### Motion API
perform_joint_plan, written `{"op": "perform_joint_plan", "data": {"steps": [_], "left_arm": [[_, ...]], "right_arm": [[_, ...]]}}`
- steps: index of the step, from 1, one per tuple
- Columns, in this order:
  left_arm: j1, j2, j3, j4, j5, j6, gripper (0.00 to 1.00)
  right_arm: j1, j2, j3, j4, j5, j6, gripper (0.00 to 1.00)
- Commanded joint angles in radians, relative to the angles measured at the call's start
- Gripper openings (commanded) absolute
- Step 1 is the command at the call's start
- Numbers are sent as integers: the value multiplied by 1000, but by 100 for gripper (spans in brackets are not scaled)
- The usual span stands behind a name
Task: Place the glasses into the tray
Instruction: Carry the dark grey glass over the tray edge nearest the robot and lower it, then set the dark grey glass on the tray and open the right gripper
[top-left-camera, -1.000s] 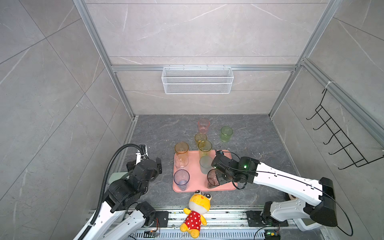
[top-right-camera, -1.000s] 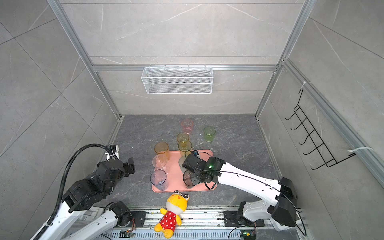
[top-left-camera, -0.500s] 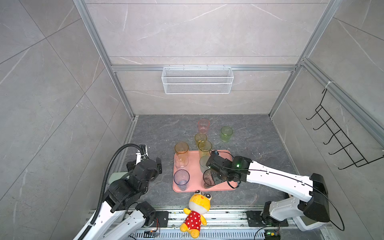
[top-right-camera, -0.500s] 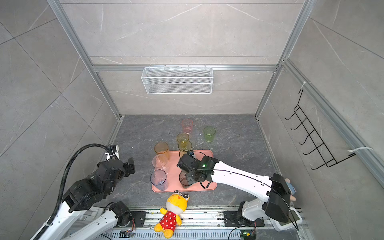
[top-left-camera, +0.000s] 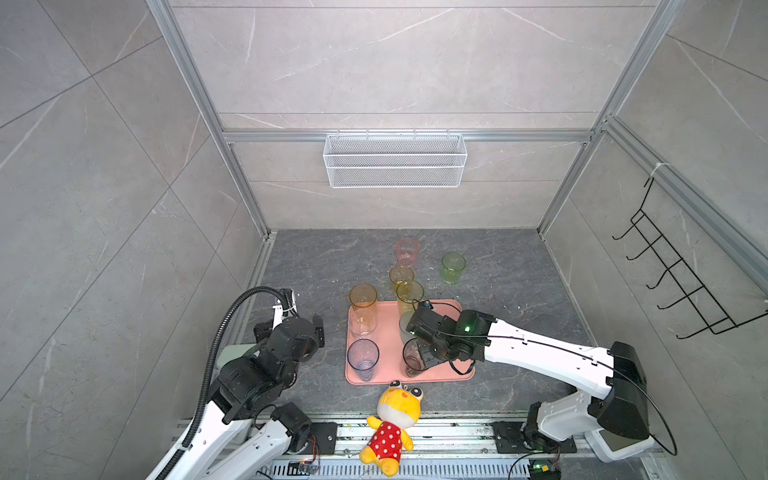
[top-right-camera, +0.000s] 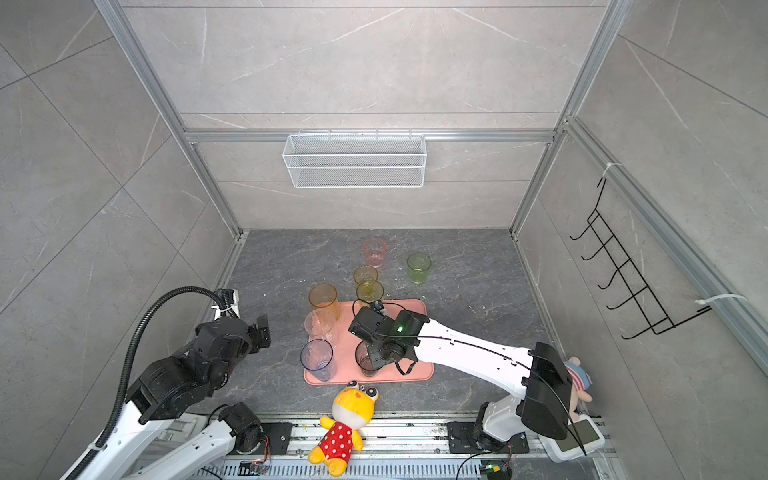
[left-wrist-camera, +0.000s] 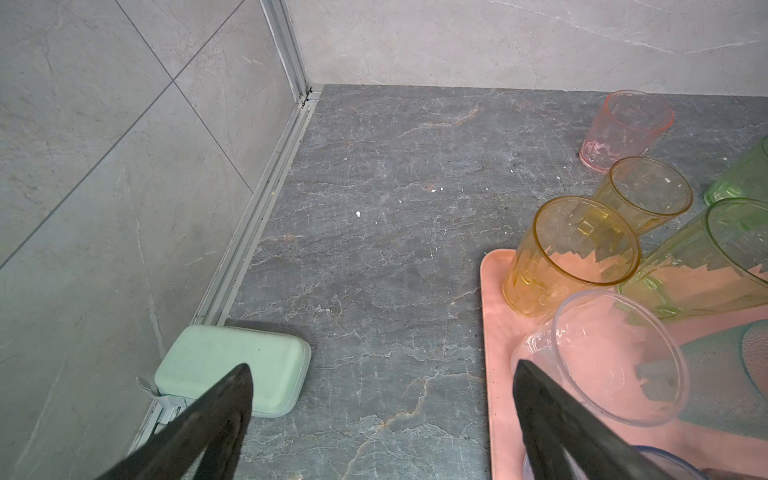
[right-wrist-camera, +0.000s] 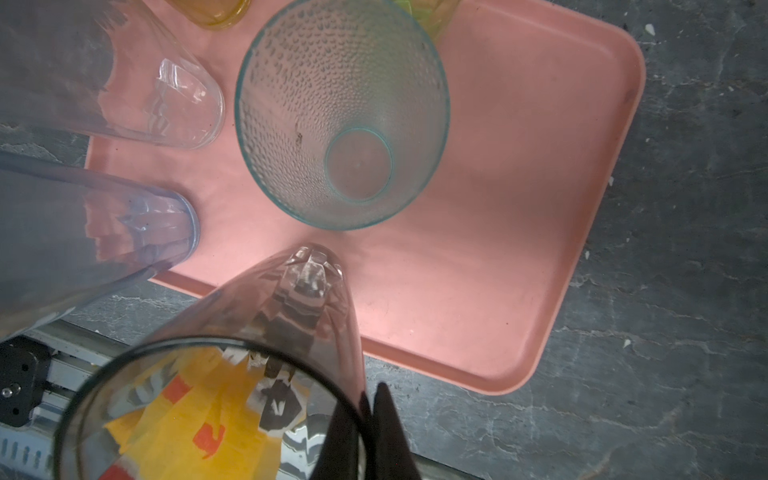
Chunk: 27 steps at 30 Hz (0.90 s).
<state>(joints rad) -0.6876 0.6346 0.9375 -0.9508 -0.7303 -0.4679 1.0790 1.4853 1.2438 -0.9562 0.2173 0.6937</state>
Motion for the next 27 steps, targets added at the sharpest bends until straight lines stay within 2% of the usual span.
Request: {"op": "perform_joint_plan", "data": {"steps": [1, 12, 18, 27], "left_arm": [[-4, 2, -1, 2, -8, -17, 97], [-4, 0, -2, 0, -6, -21, 97], [-4, 0, -2, 0, -6, -21, 97], [-4, -1, -2, 1, -5, -22, 97]], "right_arm": [[7, 9, 34, -26, 6, 21, 0], [8, 33, 45, -30, -2, 23, 0], [8, 33, 35, -24, 3, 27, 13], [7, 17, 37, -31, 14, 38, 17]]}}
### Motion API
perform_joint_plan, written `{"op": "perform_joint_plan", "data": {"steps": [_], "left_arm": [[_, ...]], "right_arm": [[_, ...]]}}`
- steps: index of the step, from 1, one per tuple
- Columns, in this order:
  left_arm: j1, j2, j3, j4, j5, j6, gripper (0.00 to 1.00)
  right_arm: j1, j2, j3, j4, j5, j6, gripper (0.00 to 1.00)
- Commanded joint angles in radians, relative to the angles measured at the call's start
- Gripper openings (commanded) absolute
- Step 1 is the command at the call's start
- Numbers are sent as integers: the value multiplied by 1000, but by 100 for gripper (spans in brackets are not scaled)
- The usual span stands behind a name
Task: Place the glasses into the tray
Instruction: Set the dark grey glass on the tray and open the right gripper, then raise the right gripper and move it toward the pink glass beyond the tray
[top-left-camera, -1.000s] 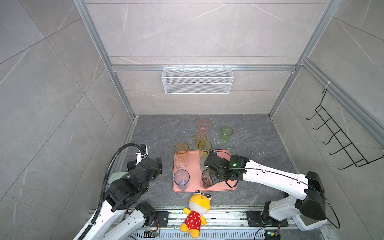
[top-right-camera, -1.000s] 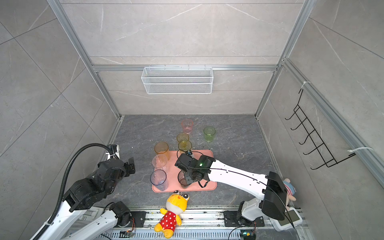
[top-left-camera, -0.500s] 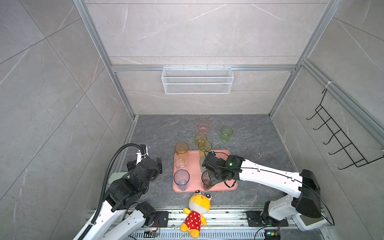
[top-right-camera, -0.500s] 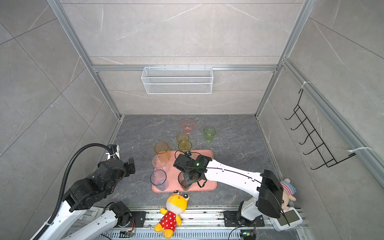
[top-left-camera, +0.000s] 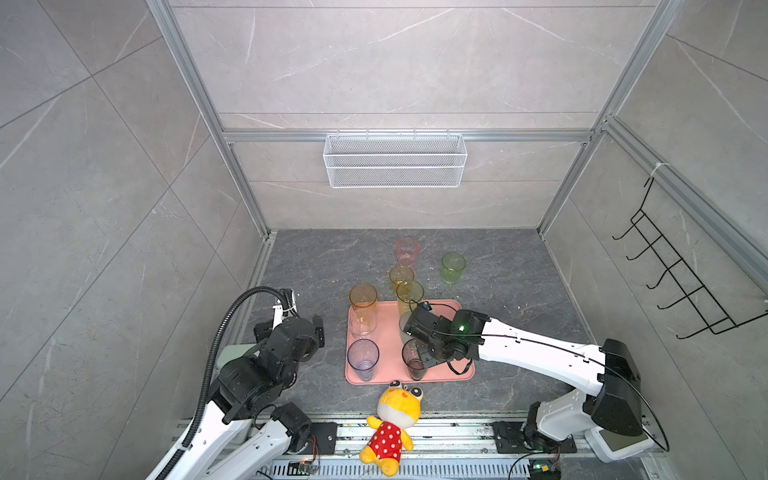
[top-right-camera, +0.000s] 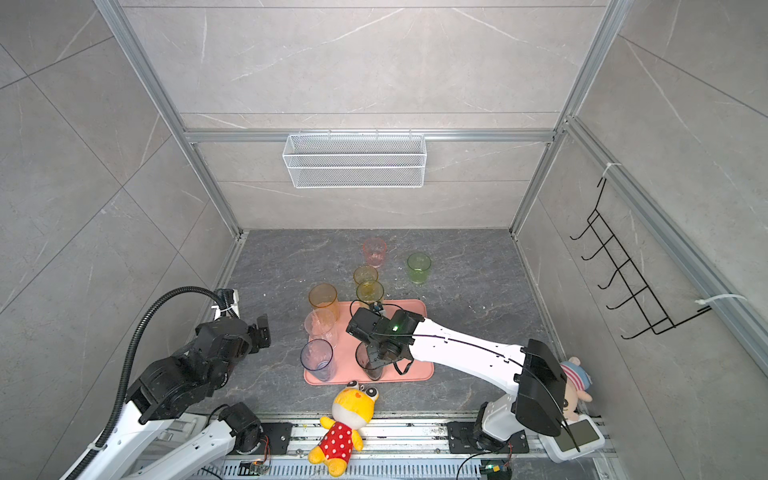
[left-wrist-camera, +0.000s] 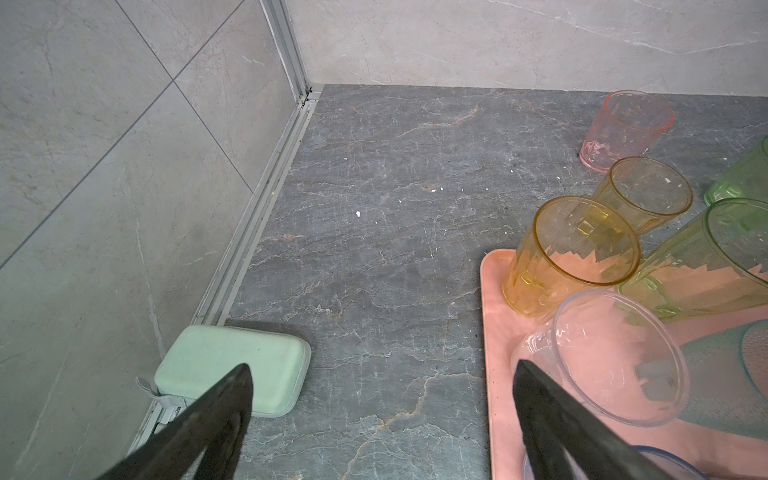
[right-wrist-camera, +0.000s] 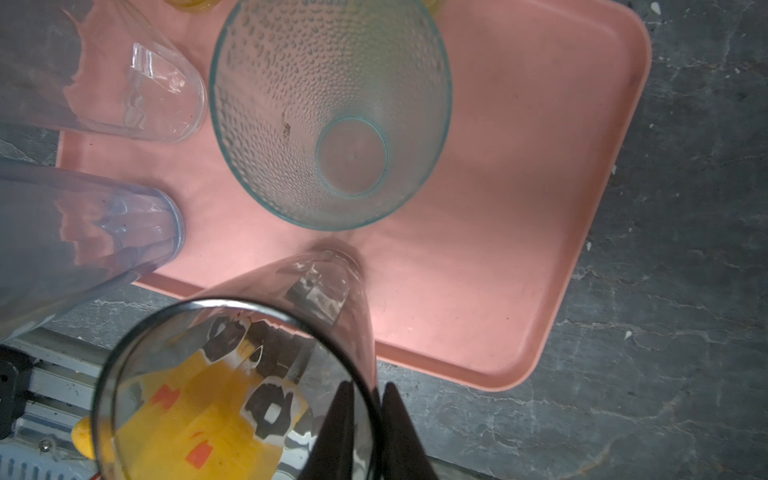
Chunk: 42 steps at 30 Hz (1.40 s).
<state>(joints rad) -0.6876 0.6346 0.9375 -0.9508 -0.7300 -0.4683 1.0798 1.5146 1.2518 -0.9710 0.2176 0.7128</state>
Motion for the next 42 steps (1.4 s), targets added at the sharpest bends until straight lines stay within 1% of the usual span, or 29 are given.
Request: {"op": "perform_joint_plan", "data": {"steps": [1, 5, 9, 12, 16, 22, 25, 28, 30, 33, 36, 39, 42], "left_arm": [[-5, -1, -1, 0, -5, -23, 97], [-4, -3, -1, -1, -5, -23, 97], [-4, -4, 0, -2, -3, -24, 97], [-5, -6, -1, -3, -5, -24, 97], [-4, -5, -1, -1, -5, -24, 97], [-4, -1, 0, 0, -5, -24, 97], [-4, -1, -1, -3, -6, -23, 97], [-4, -1, 0, -2, -6, -24, 97], [-4, -1, -1, -3, -6, -24, 97], [-5, 0, -1, -2, -8, -24, 97], [-5, 1, 0, -2, -9, -24, 97], [-4, 0, 0, -3, -13, -24, 97], [-4, -4, 3, -4, -17, -24, 97]], "right_arm": [[6, -17, 31, -18, 18, 18, 18], [6, -24, 42, -33, 29, 16, 18], [6, -32, 43, -37, 43, 17, 26], [5, -43, 31, -34, 53, 23, 29], [6, -53, 25, -35, 62, 26, 30], [5, -75, 60, -39, 87, 2, 33], [5, -92, 92, -38, 128, -23, 34], [-1, -97, 133, -46, 196, -49, 37], [-17, -98, 155, -38, 225, -70, 37], [-68, -95, 181, 4, 225, -124, 37], [-131, -84, 205, 57, 216, -176, 37], [-204, -66, 225, 110, 179, -210, 38], [-274, -40, 220, 211, 163, -250, 41]]}}
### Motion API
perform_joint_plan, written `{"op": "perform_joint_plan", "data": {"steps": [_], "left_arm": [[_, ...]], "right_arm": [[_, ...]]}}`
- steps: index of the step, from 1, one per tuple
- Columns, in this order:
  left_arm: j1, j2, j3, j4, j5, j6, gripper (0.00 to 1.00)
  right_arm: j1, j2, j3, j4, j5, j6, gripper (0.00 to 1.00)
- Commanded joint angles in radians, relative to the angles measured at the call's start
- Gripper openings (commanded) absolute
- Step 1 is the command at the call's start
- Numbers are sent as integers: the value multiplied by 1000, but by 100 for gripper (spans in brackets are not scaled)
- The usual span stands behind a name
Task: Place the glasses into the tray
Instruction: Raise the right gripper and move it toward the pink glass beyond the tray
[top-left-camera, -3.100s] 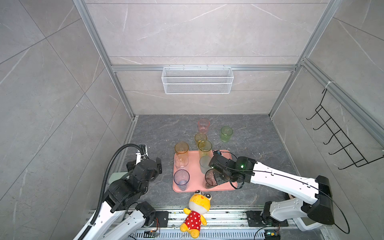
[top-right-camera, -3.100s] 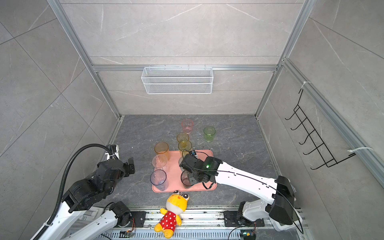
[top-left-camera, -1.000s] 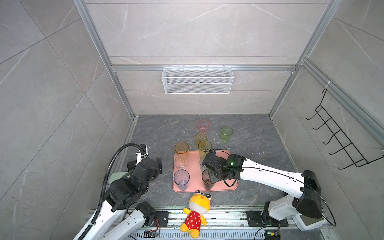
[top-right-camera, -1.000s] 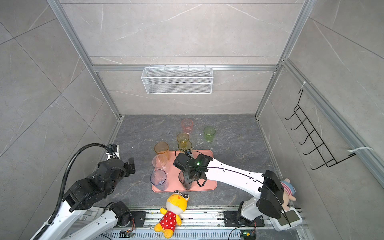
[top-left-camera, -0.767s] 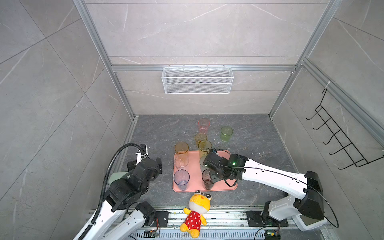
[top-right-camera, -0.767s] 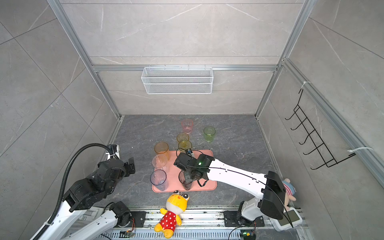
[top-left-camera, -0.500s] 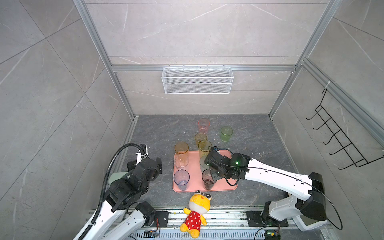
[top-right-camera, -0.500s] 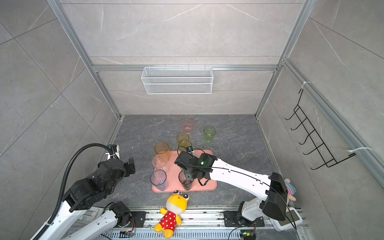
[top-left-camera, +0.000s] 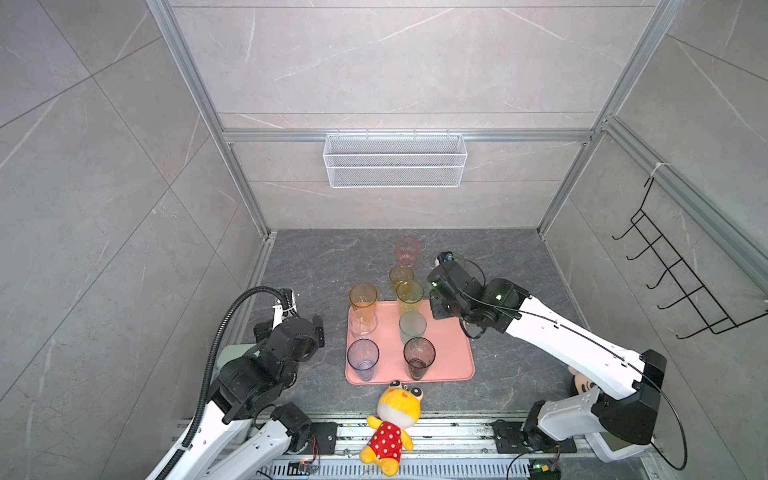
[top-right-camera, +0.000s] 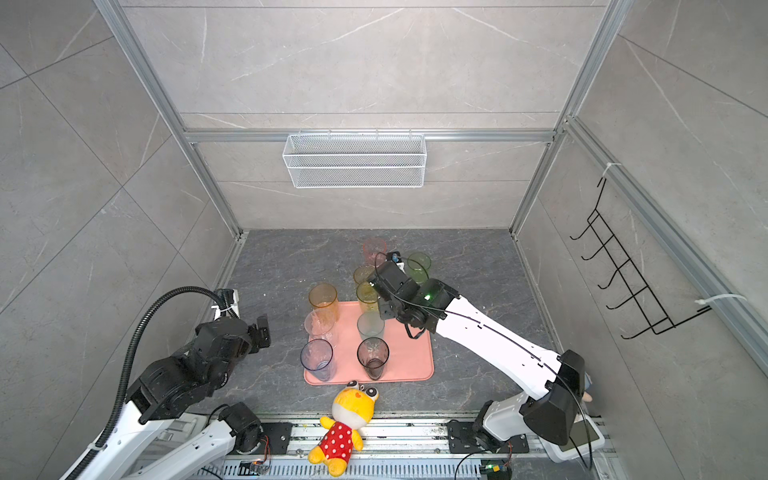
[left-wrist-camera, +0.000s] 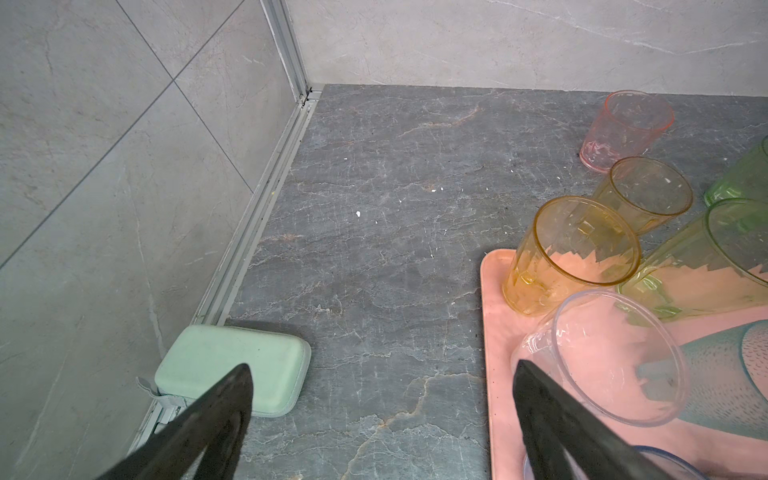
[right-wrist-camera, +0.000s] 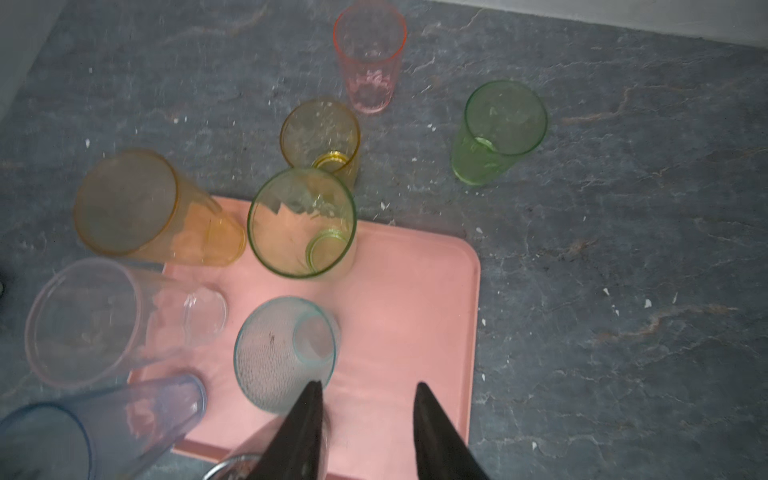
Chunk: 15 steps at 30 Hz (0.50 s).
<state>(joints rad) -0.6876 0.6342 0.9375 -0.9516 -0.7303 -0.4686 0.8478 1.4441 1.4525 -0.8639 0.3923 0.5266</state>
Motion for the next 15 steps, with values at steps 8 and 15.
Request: {"op": "perform_joint_plan", "data": {"steps": [8, 15], "left_arm": [[-5, -33, -1, -3, -30, -24, 96], [-7, -55, -7, 2, -42, -20, 96]], "right_arm": [[-190, 201, 72, 309, -11, -106, 42], [-292, 388, 228, 344, -105, -83, 45]]}}
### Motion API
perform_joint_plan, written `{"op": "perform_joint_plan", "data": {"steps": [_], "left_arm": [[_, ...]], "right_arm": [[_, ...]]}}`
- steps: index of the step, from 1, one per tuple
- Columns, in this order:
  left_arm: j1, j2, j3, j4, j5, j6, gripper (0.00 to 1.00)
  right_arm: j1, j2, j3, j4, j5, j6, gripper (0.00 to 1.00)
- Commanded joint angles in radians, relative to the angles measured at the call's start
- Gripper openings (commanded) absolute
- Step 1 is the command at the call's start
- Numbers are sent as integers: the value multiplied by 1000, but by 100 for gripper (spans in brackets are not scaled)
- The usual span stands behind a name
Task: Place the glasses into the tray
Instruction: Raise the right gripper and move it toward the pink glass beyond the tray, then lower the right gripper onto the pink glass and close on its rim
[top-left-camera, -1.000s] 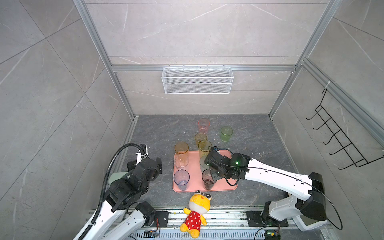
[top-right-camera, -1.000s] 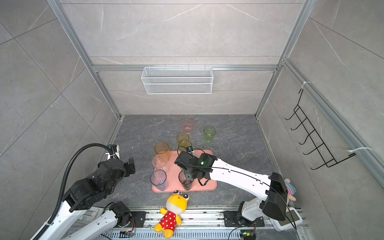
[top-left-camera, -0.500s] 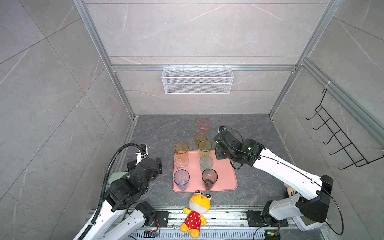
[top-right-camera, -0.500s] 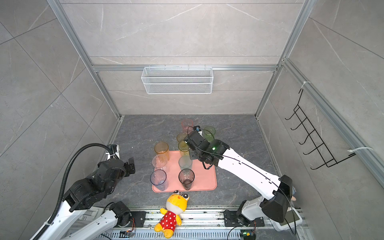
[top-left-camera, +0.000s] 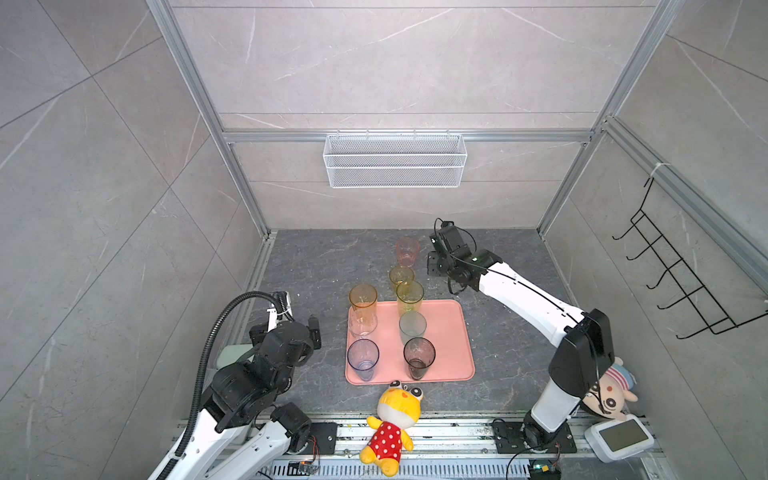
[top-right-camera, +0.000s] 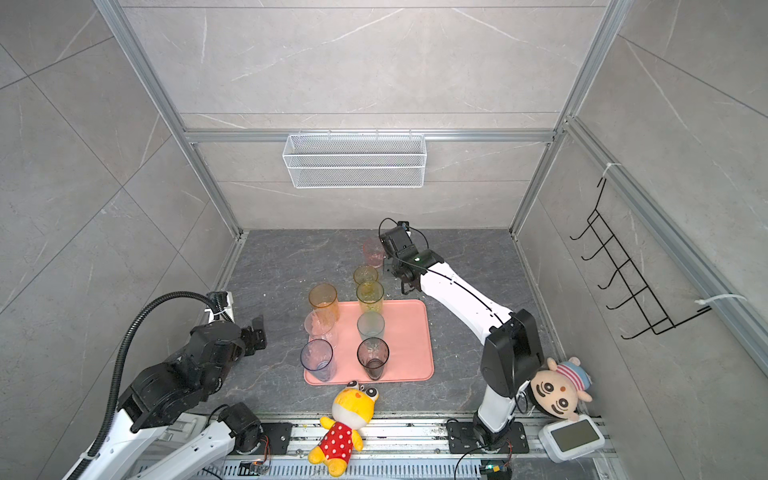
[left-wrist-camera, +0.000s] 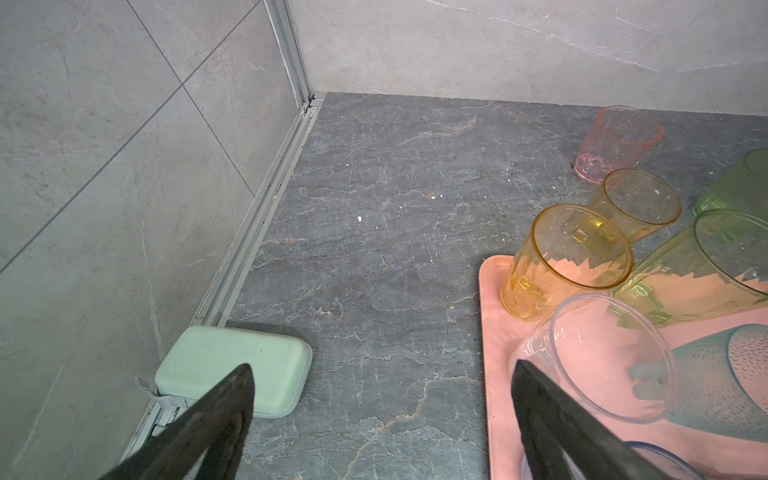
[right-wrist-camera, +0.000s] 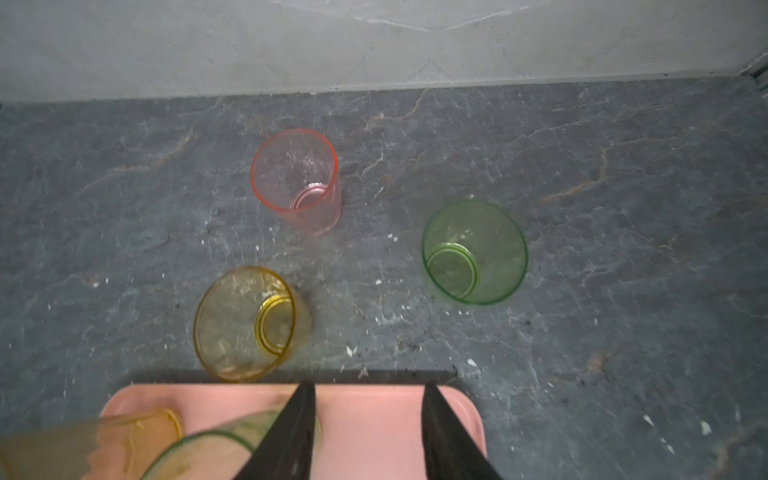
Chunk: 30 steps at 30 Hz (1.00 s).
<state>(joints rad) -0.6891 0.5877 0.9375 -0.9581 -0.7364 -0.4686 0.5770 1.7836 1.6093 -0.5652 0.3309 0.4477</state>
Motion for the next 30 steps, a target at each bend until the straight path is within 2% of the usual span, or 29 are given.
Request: {"op": "perform_joint_plan", "data": {"steps": [1, 15, 25, 30], "left_arm": [[-6, -8, -7, 8, -39, -18, 96], [-7, -7, -11, 9, -63, -15, 96], [-7, -11, -12, 8, -70, -15, 96], [-9, -10, -13, 10, -69, -15, 96]], "right_arm": [[-31, 72, 91, 44, -55, 1, 45], [-103, 373, 403, 13, -145, 59, 48], [-106, 576, 666, -129, -161, 89, 49], [-105, 641, 734, -154, -171, 104, 50]]}}
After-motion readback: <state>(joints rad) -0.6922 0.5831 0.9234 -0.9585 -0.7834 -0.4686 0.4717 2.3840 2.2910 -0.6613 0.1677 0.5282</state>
